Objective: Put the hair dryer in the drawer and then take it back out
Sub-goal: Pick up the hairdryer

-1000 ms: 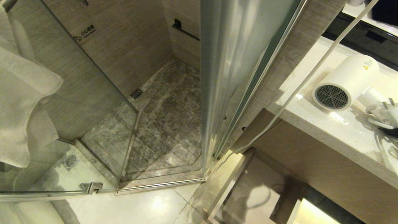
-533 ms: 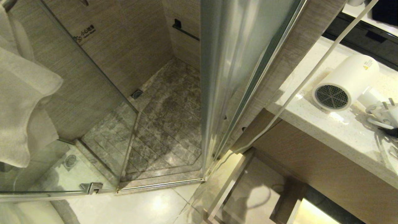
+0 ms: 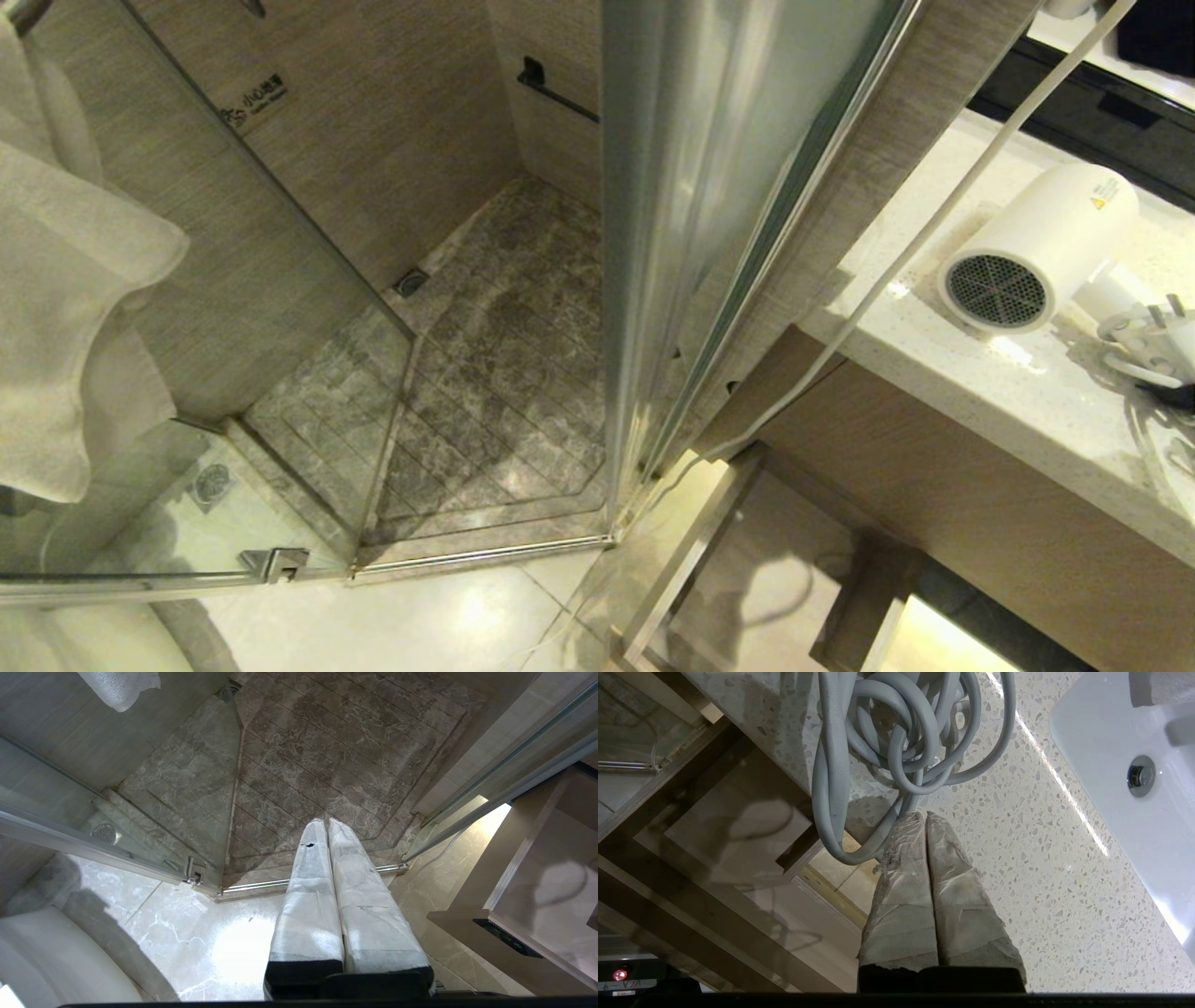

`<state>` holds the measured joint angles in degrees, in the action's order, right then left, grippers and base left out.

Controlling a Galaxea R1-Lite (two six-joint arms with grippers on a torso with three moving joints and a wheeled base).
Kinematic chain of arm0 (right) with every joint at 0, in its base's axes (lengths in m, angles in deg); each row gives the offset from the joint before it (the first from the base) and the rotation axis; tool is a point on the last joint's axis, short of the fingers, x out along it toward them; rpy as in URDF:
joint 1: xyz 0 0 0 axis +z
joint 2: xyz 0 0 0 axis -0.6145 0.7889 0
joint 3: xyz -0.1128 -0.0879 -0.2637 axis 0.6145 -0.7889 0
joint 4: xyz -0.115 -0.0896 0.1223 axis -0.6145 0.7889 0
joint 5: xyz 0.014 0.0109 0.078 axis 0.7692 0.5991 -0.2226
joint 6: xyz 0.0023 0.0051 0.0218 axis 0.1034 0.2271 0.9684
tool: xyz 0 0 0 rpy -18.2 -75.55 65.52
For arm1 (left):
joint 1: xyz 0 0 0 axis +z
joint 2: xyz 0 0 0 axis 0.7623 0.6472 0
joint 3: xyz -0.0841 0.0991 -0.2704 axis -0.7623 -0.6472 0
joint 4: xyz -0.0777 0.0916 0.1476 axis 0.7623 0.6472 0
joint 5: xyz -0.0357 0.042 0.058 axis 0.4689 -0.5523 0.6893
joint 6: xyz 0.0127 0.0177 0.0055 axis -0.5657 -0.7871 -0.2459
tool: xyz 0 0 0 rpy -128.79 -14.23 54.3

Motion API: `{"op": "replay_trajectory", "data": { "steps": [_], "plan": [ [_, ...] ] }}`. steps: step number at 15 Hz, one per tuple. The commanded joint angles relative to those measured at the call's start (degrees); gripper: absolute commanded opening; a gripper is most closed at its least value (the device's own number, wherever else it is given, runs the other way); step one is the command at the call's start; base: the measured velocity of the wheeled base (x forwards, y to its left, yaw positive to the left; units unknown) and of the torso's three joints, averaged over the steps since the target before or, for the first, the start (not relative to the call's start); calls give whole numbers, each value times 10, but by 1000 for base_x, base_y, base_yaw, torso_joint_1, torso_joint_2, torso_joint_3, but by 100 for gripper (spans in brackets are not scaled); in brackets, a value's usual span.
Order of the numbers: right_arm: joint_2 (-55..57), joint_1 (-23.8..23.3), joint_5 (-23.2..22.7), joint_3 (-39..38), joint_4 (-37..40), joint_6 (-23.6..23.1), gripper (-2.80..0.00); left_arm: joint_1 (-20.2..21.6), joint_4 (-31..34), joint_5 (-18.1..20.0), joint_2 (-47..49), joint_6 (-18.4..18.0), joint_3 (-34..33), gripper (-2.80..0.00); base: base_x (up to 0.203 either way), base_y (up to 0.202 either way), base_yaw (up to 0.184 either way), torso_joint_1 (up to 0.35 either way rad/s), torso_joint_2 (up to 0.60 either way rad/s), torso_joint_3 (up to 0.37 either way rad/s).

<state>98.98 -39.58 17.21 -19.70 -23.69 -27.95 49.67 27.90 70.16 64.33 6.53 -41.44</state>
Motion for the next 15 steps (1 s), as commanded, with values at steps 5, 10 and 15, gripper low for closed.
{"op": "replay_trajectory", "data": {
  "steps": [5,10,15],
  "plan": [
    [1,0,1,0,1,-1,-280,0,0,0,0,0,0,-280,0,0,0,0,0,0],
    [-3,-15,44,-6,-9,-97,0,0,0,0,0,0,1,-280,0,0,0,0,0,0],
    [3,-14,43,19,-18,-94,0,0,0,0,0,0,0,-280,0,0,0,0,0,0]
  ]
}}
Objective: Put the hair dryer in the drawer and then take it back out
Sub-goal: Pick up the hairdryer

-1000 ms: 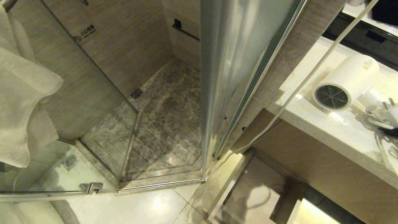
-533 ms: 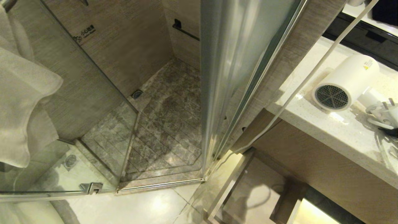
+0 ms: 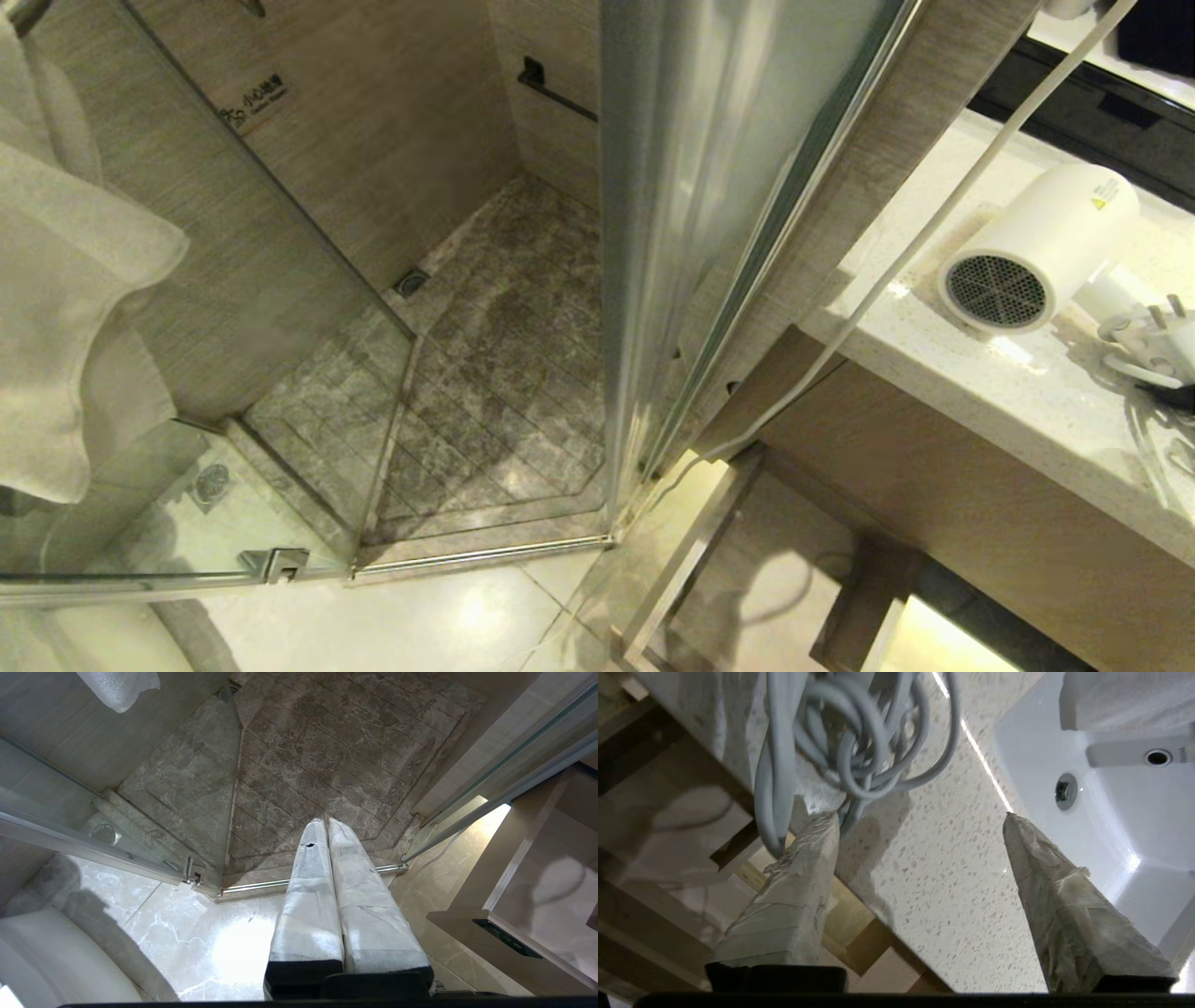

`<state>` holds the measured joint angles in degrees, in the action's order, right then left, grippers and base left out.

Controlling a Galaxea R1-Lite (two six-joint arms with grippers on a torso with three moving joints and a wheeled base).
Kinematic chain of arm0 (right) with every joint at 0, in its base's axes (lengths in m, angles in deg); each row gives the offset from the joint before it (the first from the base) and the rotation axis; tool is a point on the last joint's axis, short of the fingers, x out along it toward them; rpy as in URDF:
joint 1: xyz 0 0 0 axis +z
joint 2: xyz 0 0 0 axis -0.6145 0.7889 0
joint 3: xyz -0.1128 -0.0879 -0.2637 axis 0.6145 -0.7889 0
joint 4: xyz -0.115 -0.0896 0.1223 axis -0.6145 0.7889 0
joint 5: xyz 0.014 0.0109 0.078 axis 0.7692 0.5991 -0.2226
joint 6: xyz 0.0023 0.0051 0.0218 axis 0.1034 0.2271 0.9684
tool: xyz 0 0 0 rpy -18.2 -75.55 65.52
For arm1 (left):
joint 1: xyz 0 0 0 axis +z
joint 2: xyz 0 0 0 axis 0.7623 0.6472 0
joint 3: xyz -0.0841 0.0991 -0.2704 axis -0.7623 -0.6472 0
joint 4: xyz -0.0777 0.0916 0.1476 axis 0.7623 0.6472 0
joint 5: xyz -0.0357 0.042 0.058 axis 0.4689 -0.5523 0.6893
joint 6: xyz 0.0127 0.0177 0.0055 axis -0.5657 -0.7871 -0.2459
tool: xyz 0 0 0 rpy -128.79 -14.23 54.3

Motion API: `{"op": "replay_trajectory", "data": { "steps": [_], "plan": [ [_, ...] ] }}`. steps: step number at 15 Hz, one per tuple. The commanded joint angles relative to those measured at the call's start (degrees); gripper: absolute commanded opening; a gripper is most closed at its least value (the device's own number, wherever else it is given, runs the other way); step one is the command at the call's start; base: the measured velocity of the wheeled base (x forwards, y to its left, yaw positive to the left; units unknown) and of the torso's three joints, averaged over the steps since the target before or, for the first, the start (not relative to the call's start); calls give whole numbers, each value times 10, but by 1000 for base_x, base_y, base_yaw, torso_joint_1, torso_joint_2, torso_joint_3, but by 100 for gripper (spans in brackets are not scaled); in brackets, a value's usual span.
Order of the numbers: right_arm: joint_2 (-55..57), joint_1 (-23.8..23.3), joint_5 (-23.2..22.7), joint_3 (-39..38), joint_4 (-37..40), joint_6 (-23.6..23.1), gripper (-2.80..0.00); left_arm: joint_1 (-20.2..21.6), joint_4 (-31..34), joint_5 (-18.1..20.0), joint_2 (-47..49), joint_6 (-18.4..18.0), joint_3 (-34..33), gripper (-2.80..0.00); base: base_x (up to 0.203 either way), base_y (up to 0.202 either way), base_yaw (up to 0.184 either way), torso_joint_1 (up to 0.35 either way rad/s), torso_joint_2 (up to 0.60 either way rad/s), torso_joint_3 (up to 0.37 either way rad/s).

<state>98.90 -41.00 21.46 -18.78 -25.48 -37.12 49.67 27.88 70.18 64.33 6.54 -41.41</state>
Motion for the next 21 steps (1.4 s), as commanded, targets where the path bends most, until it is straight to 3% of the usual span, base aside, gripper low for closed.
{"op": "replay_trajectory", "data": {
  "steps": [1,4,6,8,13,21],
  "plan": [
    [7,0,-1,29,5,7,0,0,0,0,0,0,1,-280,0,0,0,0,0,0],
    [10,1,-8,70,28,25,0,0,0,0,0,0,0,-280,0,0,0,0,0,0],
    [15,3,-29,89,36,30,0,0,0,0,0,0,0,-280,0,0,0,0,0,0],
    [28,11,-82,119,38,29,0,0,0,0,0,0,0,-280,0,0,0,0,0,0],
    [74,32,-112,134,31,29,0,0,0,0,0,0,1,-280,0,0,0,0,0,0],
    [254,97,-117,161,-93,30,0,0,0,0,0,0,0,-280,0,0,0,0,0,0]
  ]
}}
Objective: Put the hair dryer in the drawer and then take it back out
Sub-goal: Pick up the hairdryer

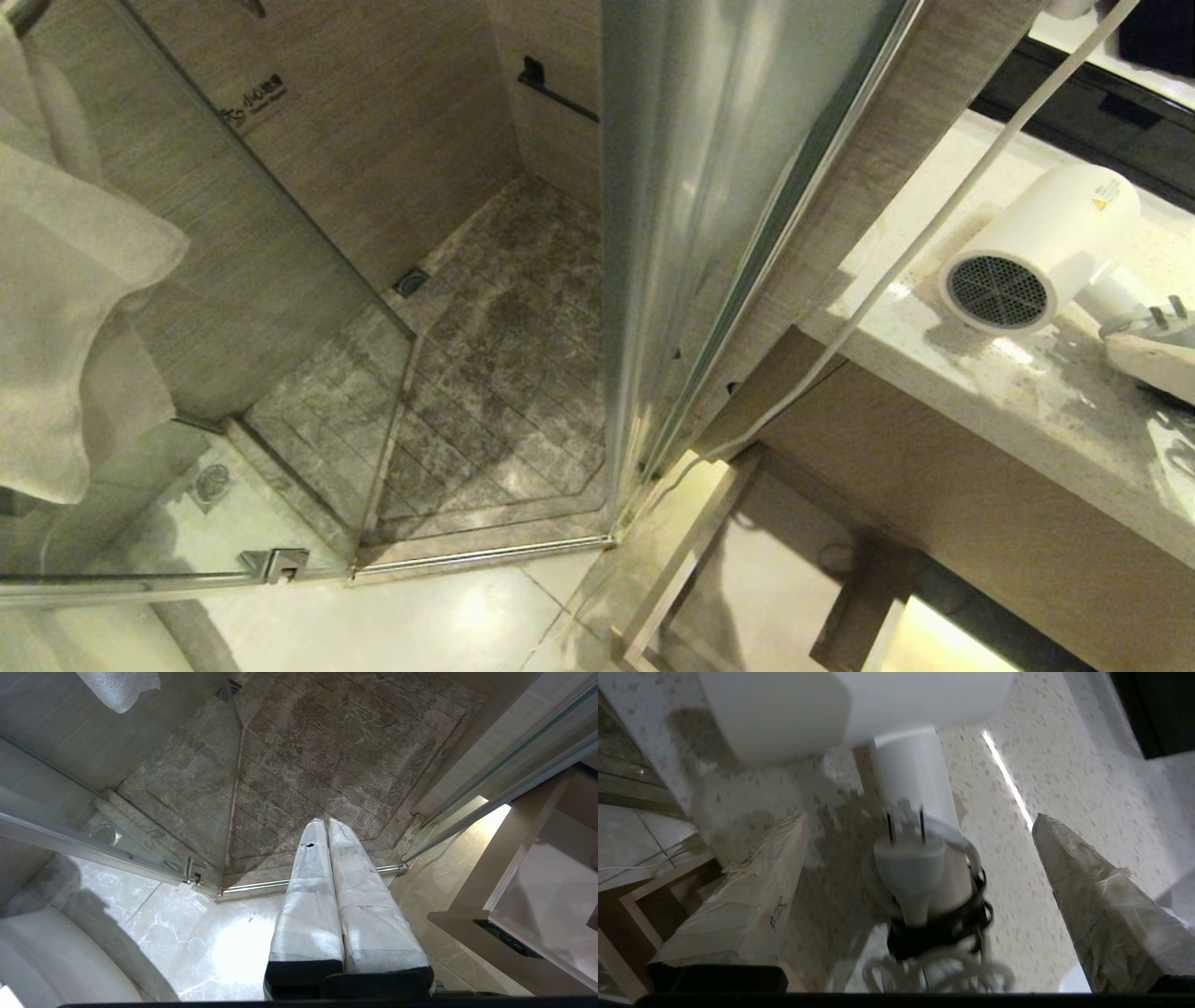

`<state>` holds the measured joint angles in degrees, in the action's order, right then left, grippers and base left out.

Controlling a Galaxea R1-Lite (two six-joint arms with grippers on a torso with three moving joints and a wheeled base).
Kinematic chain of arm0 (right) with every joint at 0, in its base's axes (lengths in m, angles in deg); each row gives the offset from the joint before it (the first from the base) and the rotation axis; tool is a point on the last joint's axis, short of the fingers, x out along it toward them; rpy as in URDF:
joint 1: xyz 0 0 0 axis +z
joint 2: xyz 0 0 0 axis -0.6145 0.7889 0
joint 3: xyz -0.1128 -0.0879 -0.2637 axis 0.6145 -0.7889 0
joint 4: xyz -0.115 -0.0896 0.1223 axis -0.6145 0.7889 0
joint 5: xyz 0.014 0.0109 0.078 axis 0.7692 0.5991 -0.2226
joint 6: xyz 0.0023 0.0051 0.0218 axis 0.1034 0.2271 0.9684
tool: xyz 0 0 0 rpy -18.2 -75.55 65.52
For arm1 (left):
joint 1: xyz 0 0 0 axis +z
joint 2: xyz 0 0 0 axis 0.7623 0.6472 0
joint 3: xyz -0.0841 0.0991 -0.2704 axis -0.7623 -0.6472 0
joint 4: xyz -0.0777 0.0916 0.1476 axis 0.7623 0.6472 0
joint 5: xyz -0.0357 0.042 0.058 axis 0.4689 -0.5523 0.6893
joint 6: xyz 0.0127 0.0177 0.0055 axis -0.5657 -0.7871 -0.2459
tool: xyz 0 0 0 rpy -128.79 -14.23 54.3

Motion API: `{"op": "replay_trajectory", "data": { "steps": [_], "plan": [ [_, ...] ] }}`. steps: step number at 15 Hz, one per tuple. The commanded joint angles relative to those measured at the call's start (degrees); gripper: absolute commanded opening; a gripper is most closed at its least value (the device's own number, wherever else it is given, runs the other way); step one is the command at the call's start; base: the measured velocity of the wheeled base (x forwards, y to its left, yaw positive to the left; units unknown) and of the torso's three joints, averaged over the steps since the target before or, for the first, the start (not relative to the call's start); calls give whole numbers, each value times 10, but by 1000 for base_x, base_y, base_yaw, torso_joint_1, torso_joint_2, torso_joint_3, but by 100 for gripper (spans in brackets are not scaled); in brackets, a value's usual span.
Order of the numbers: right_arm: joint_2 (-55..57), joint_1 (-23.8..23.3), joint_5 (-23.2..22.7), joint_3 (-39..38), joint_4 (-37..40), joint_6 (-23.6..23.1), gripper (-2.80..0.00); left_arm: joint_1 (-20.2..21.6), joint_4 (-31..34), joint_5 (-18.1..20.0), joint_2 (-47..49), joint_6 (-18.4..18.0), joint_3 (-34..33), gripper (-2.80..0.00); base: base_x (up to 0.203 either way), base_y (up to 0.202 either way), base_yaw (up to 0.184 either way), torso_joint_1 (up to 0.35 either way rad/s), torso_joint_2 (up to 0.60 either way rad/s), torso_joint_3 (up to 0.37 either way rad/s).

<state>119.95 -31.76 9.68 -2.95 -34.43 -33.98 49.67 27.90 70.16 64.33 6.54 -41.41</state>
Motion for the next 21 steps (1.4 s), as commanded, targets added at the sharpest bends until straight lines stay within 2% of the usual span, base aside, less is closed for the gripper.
{"op": "replay_trajectory", "data": {
  "steps": [1,13,14,21],
  "plan": [
    [60,6,-4,8,-19,-2,0,0,0,0,0,0,0,-280,0,0,0,0,0,0],
    [95,4,-10,26,-20,-10,0,0,0,0,0,0,0,-280,0,0,0,0,0,0],
    [94,4,-10,26,-20,-10,-280,0,0,0,0,0,0,-280,0,0,0,0,0,0],
    [93,1,-4,23,-19,-10,-280,0,0,0,0,0,1,-280,0,0,0,0,0,0]
  ]
}}
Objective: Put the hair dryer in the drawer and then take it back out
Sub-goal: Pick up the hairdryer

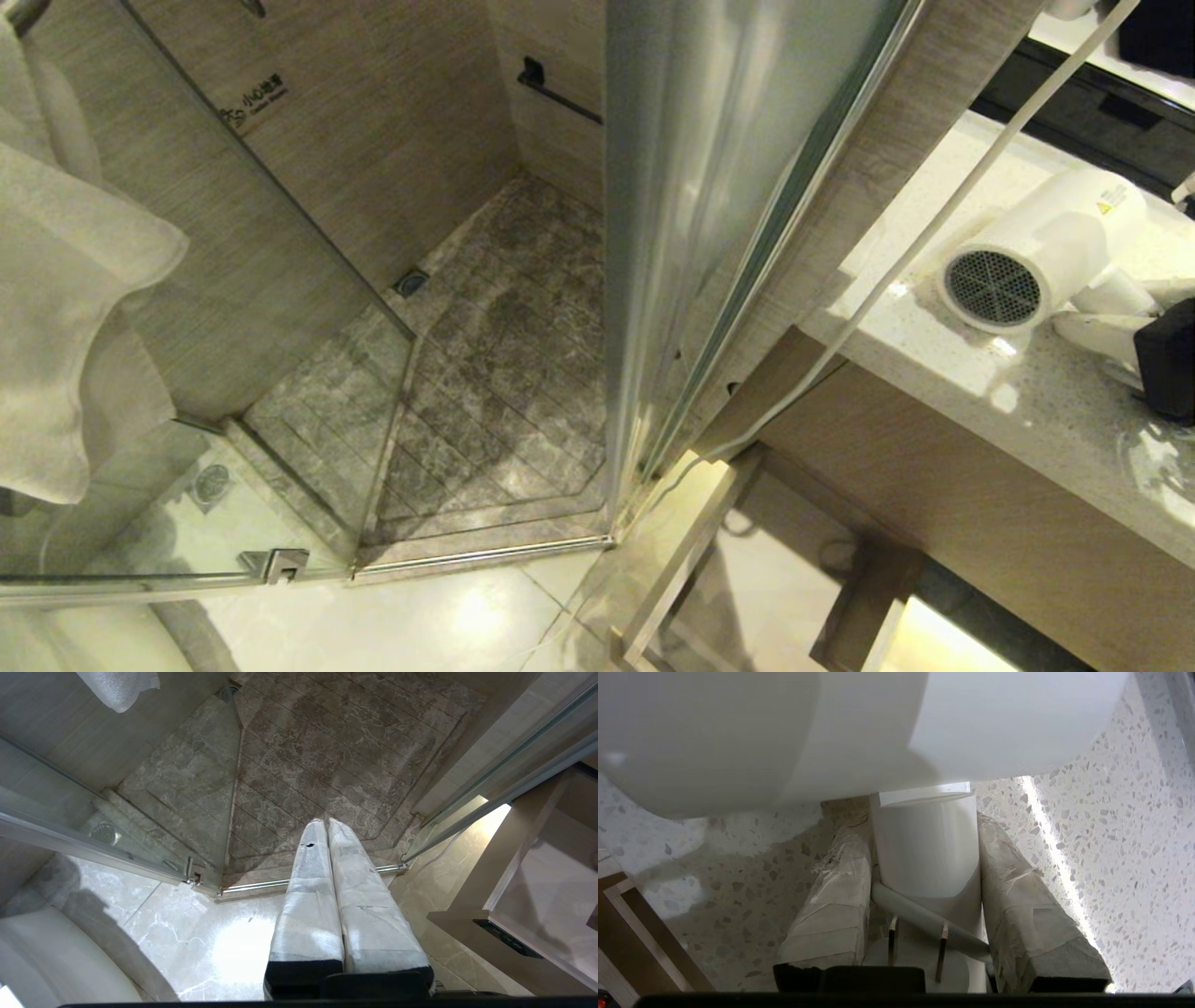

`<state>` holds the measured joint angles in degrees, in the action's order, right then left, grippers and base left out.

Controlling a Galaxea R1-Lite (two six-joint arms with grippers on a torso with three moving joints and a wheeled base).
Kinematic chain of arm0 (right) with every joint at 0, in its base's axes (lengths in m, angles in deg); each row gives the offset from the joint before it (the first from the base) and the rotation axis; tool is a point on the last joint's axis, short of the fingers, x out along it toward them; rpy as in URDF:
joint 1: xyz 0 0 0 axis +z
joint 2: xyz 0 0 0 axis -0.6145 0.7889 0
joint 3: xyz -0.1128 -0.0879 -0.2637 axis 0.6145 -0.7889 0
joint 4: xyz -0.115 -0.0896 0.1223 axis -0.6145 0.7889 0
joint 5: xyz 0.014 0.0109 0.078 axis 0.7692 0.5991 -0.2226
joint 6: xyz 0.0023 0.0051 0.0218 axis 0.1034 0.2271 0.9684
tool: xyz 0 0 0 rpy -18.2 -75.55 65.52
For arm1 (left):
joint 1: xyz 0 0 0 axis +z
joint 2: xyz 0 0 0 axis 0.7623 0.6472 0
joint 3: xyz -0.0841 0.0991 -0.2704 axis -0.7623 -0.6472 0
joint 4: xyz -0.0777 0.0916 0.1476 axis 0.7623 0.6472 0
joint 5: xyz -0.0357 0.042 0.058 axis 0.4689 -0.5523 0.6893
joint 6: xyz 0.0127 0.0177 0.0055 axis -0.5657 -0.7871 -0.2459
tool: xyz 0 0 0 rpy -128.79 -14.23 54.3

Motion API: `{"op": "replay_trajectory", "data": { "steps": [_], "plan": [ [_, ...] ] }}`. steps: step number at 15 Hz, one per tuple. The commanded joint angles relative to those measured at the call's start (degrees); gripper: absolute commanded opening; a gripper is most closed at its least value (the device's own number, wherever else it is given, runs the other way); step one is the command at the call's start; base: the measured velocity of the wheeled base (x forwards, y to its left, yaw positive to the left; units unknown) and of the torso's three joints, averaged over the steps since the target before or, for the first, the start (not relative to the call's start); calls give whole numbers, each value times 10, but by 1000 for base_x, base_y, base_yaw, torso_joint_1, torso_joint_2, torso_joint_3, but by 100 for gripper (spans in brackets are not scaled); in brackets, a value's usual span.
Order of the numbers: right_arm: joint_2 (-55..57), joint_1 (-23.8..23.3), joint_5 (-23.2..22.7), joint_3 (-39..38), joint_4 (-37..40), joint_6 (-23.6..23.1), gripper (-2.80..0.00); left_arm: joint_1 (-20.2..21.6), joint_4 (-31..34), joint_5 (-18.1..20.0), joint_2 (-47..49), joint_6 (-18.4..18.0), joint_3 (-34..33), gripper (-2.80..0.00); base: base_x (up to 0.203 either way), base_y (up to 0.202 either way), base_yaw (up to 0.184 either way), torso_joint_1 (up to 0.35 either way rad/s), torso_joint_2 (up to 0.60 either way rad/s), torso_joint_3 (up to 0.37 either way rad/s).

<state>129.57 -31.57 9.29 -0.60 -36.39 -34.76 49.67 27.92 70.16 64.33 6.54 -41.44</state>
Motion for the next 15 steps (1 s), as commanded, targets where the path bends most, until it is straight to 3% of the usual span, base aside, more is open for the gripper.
{"op": "replay_trajectory", "data": {
  "steps": [1,7,15],
  "plan": [
    [-5,-2,1,-1,1,-2,-280,0,0,0,0,0,0,-280,0,0,0,0,0,0],
    [-43,-32,0,2,19,-38,-280,0,0,0,0,0,0,-280,0,0,0,0,0,0],
    [-101,-54,-3,-12,53,-38,-280,0,0,0,0,0,0,-280,0,0,0,0,0,0]
  ]
}}
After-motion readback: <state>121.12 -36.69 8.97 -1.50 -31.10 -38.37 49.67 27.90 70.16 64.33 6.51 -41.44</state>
